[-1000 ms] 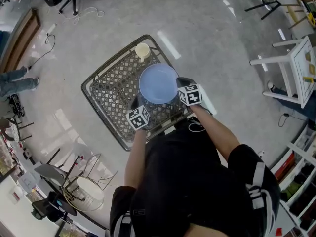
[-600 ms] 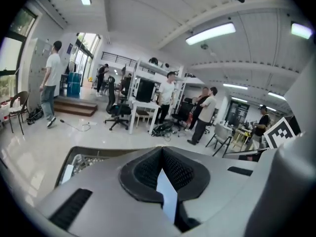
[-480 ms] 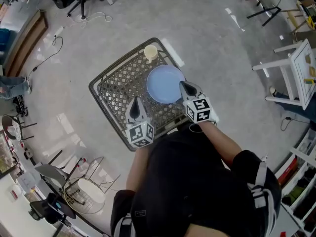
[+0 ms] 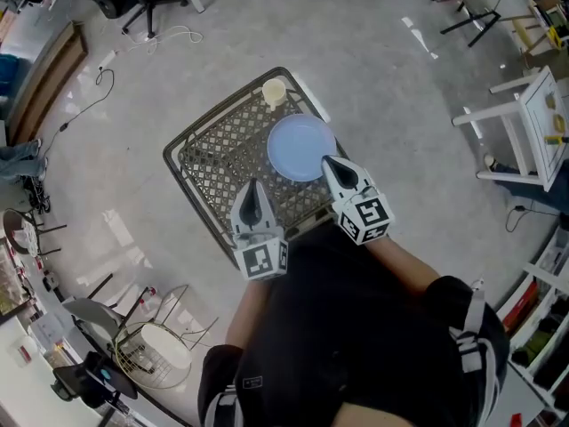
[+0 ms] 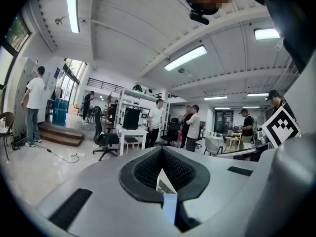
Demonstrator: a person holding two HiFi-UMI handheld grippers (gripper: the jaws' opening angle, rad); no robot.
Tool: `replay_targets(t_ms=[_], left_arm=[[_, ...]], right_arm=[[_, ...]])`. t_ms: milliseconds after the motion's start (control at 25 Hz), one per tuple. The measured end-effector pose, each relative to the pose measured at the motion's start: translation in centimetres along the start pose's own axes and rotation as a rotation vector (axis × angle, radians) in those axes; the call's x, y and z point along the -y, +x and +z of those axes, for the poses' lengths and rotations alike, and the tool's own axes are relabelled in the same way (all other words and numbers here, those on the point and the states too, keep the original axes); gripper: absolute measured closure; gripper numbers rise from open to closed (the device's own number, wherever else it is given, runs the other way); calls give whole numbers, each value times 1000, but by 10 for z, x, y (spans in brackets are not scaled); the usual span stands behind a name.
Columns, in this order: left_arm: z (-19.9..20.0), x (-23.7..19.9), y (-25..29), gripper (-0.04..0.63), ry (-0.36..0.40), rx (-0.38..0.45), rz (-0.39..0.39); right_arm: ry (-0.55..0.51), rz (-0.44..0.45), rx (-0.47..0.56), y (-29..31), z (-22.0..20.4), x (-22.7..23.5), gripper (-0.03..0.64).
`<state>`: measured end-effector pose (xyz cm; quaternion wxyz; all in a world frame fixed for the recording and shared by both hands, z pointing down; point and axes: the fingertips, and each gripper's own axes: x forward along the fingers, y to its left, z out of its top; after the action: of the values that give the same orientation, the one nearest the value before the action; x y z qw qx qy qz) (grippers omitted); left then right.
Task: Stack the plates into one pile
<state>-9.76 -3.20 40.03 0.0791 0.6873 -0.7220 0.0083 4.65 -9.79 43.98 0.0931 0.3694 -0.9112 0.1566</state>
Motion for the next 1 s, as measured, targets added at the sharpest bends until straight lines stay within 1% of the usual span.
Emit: replay_targets(t_ms=[160,400,560,1000], left_arm=[[-1,2,-3,580,-4,-3,-8],[-2,2,-7,580,21,-6,-9],[-5,2,-11,580,14,-23,-6],[-3,-1,-19,580,14,-13,12]], right_arm=[[-4,7,7,-1,0,-8,607],[-9,6,21,-5,5,-11,607],[-12,7,22,-7,4,-14,607],[-17,4,29,-11,3,-18,607]])
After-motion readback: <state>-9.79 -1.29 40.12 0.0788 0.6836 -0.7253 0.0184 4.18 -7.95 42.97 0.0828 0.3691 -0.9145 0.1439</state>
